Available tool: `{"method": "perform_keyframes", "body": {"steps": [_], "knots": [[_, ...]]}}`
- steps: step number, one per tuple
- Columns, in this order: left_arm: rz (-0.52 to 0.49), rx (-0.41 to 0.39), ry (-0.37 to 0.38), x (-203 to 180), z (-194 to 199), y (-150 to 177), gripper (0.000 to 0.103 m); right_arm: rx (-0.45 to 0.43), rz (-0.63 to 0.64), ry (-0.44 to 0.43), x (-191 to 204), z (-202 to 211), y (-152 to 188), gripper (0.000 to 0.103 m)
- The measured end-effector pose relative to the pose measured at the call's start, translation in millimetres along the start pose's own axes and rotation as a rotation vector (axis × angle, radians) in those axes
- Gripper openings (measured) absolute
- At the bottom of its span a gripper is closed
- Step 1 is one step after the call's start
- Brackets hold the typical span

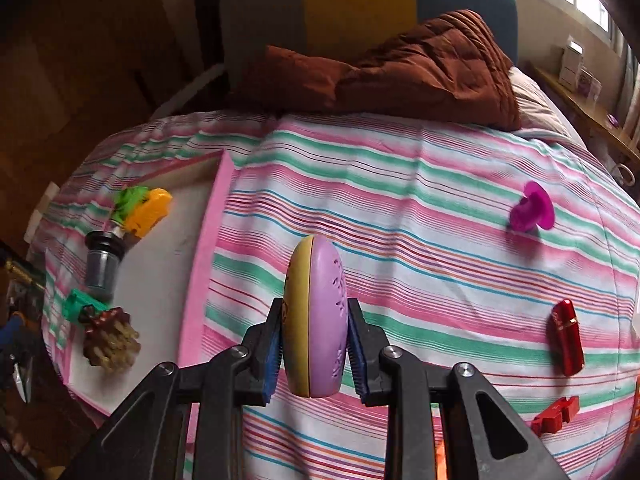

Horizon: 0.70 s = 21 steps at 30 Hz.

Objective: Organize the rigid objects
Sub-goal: 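Carry the oval toy into the tray and open the right gripper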

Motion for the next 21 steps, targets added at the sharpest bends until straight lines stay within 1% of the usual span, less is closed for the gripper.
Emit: {"method": "perform_keyframes", "body": {"steps": [6,10,15,18,21], "knots": [[0.013,0.001,-0.015,7,-2,0,0.064,-0.002,0.103,-0.117,66,-4,-17,0.028],[0.020,0.001,-0.023,12,-2,0,0.064,0.028,0.176,-0.155,104,-19,-23,0.028],[0.032,0.002,-0.036,17,-3,2,0.063,0.082,0.219,-0.183,134,-44,-24,0.028],[0.037,0.002,-0.038,19,-4,3,0.064,0.117,0.236,-0.171,146,-61,-24,0.028],[0.039,0.009,-0.045,21,-5,3,0.064,0.135,0.246,-0.168,154,-73,-27,0.028]]}}
Point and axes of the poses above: each gripper's, at about its wrist camera, not at the fingertips, and z roughly against the way its jaws point, x to its left, y to its underside, the point moved 1 cm from there along -z, roughly the way its jaws point, and after that the axes turned 2 degrees about x, right-handed, at the moved point
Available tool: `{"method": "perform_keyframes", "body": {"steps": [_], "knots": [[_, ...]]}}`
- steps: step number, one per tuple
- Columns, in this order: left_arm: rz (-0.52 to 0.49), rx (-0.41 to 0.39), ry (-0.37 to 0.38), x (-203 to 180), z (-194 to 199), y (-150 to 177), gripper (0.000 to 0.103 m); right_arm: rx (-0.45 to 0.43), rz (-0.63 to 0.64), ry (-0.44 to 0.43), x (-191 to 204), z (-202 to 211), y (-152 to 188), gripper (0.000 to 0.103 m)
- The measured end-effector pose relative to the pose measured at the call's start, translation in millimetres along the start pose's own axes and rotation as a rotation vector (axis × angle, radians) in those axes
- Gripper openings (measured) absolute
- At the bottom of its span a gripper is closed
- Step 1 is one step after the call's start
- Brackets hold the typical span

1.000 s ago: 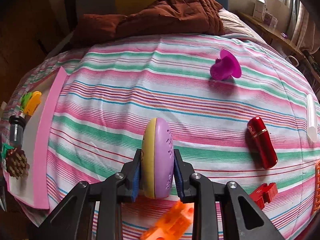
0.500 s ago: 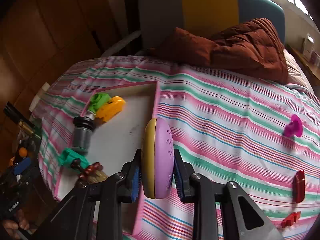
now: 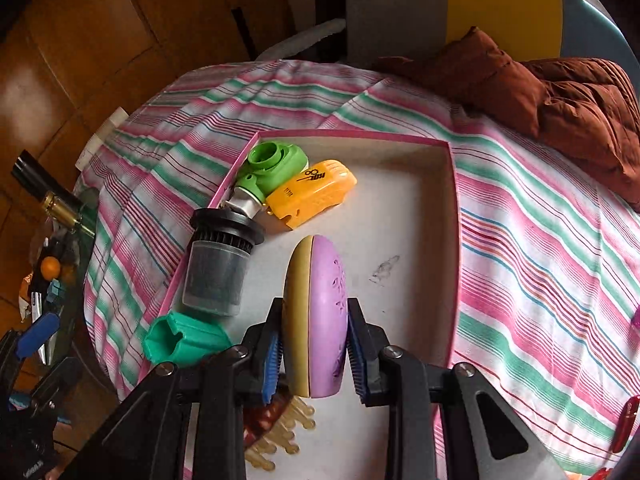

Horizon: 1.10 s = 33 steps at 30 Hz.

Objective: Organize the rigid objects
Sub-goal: 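Carry the oval toy into the tray and open the right gripper, then move both grippers back over the remaining blocks on the bed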

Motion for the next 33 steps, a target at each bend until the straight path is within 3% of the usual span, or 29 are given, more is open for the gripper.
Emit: {"method": "perform_keyframes", "body": {"steps": [11,17,23,33], "knots": [[0.004,0.006,-0.016,5,-2,2,0.064,0.071,0.033,0.004,15,-35,-15,0.028],[0.008,0.005,-0.025,7,-2,3,0.063,0.045,-0.003,-0.026,12,-31,-13,0.035],[0.002,-0.014,-0.029,5,6,1,0.063,-0.037,-0.029,-0.041,9,-4,-12,0.043],[-0.022,-0.044,-0.024,-4,19,-2,0.063,-0.171,-0.057,0.003,-16,55,4,0.043]]}}
Point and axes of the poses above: each gripper's, at about its wrist camera, not at the fingertips, and z roughly against the way its jaws point, x to its left, y to its underside, the point moved 1 cm from there along -z, roughly the way its jaws point, and after that the axes turned 2 degrees about x, right-handed, at the moved point
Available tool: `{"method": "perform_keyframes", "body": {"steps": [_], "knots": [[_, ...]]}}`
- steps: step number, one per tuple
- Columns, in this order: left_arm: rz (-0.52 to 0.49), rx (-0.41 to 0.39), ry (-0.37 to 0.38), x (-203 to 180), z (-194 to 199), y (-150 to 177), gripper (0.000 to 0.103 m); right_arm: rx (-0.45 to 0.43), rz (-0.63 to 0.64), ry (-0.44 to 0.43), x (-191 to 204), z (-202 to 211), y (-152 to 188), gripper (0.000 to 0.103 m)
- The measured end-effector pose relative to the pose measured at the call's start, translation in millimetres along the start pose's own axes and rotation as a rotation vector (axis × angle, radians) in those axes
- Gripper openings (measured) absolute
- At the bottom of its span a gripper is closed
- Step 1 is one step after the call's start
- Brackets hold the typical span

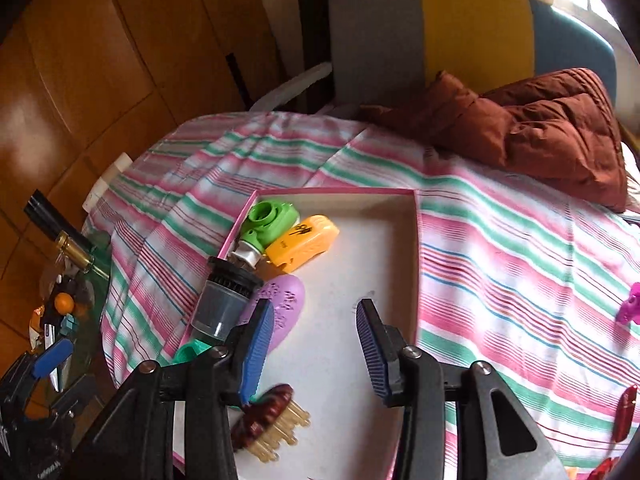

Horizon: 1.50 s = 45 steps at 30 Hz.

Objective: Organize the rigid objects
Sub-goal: 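Move both grippers back over the remaining blocks on the bed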

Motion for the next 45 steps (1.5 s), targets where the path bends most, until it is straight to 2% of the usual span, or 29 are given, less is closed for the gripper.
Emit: {"method": "perform_keyframes", "body": {"steps": [12,20,24,29,30,31,33,35,38,45], "knots": [[-0.059,-0.034,0.021,-22,14,-5,0.064,-0.054,-0.075,0.132,-72,55,37,0.043],[-0.137,-0.065,0.087,-59,22,-20,0.064,-0.088,-0.196,0.256,-145,104,73,0.043],[-0.200,-0.078,0.147,-90,26,-30,0.064,-0.135,-0.338,0.342,-195,135,98,0.043],[-0.305,-0.080,0.267,-144,32,-32,0.064,-0.234,-0.628,0.470,-264,164,144,0.044],[-0.331,-0.071,0.290,-156,30,-31,0.064,-0.214,-0.699,0.491,-277,165,153,0.044],[-0.351,-0.064,0.312,-168,28,-29,0.064,-0.201,-0.764,0.489,-289,169,160,0.045],[-0.389,-0.047,0.341,-192,20,-25,0.064,-0.236,-0.837,0.474,-304,177,166,0.045],[-0.421,-0.010,0.371,-216,10,-21,0.064,-0.250,-0.856,0.484,-308,182,169,0.045],[-0.472,0.035,0.421,-246,0,-11,0.064,-0.269,-0.882,0.445,-311,187,172,0.045],[-0.594,0.116,0.506,-307,-22,17,0.063,-0.255,-0.931,0.399,-316,185,175,0.045]]}}
Point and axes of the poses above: each gripper's, at about its wrist camera, not at the fingertips, and z roughly against the way its jaws point, x to its left, y to its underside, the point moved 1 cm from there along -z, roughly the way its jaws point, and after that the axes turned 2 degrees about x, right-handed, at the moved point
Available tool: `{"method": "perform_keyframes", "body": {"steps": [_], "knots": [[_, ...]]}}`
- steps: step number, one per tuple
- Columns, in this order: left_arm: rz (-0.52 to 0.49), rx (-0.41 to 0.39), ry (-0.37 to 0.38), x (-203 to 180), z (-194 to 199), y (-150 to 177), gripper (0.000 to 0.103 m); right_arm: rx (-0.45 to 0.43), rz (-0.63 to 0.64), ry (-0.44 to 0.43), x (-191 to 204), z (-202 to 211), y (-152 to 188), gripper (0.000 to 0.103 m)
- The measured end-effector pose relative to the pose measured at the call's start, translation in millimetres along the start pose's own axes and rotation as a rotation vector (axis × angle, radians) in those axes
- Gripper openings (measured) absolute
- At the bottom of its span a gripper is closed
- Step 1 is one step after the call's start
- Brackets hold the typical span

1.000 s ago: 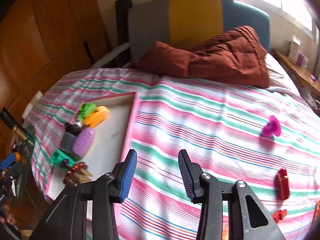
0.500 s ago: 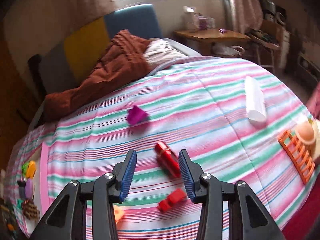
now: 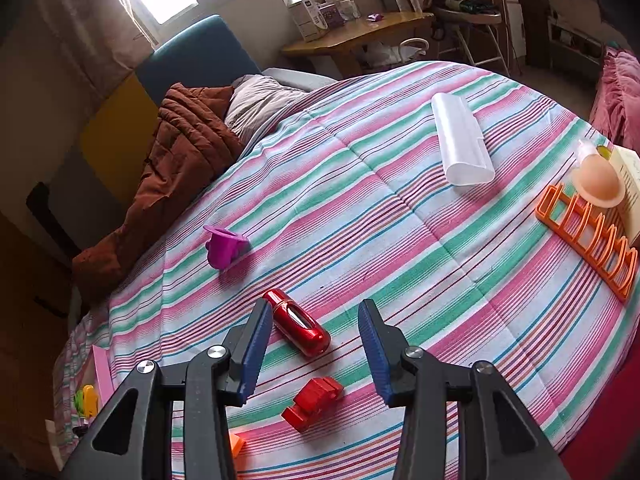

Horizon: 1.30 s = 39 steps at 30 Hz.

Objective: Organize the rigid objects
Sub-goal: 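Move both grippers back over the remaining blocks on the bed, then grasp the orange connected cubes with the left gripper while the right grasps the red cylinder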

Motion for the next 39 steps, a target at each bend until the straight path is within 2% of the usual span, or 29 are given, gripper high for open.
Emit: {"method": "perform_keyframes", "body": {"steps": [4,7,9,10,13,18,22,26,29,33,36,37,39], "knots": [[-0.048,0.030,0.062,-25,-22,-5,0.063,0.011,0.012,-0.011,2,-1,1,0.045],[-0.076,0.042,0.067,-40,-35,-9,0.063,0.016,0.019,-0.016,4,-1,2,0.045],[-0.085,0.057,0.044,-42,-46,-9,0.059,0.018,0.022,-0.018,5,-2,2,0.045],[-0.079,0.068,0.027,-40,-51,-9,0.053,0.018,0.021,-0.018,5,-2,2,0.045],[-0.021,0.087,0.009,-20,-57,-6,0.051,0.019,0.014,-0.026,3,-2,1,0.045],[0.073,0.086,-0.001,10,-57,0,0.053,0.028,0.023,-0.024,6,-5,1,0.045],[0.105,0.089,0.018,13,-57,1,0.056,0.040,0.039,-0.012,9,-8,3,0.045],[0.072,0.087,0.043,-1,-57,6,0.063,0.051,0.023,-0.003,5,-11,3,0.045],[0.096,0.104,0.077,-4,-60,3,0.063,0.058,0.015,0.008,2,-14,3,0.045],[0.084,0.104,0.072,-10,-66,-2,0.065,0.062,0.014,0.016,2,-16,3,0.045],[0.078,0.134,0.027,-9,-80,0,0.067,0.060,0.004,0.020,-1,-15,2,0.045],[0.064,0.120,0.012,-9,-83,1,0.064,0.060,0.000,0.021,-2,-15,1,0.045],[0.016,0.071,-0.018,-13,-83,5,0.052,0.062,-0.011,0.022,-4,-16,1,0.045]]}}
Point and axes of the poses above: each gripper's, at about its wrist camera, not at the fingertips, and z roughly against the way its jaws point, x to its left, y to its underside, the point moved 1 cm from there along -z, roughly the way its jaws point, and after that the axes turned 2 degrees about x, right-handed, at the moved point
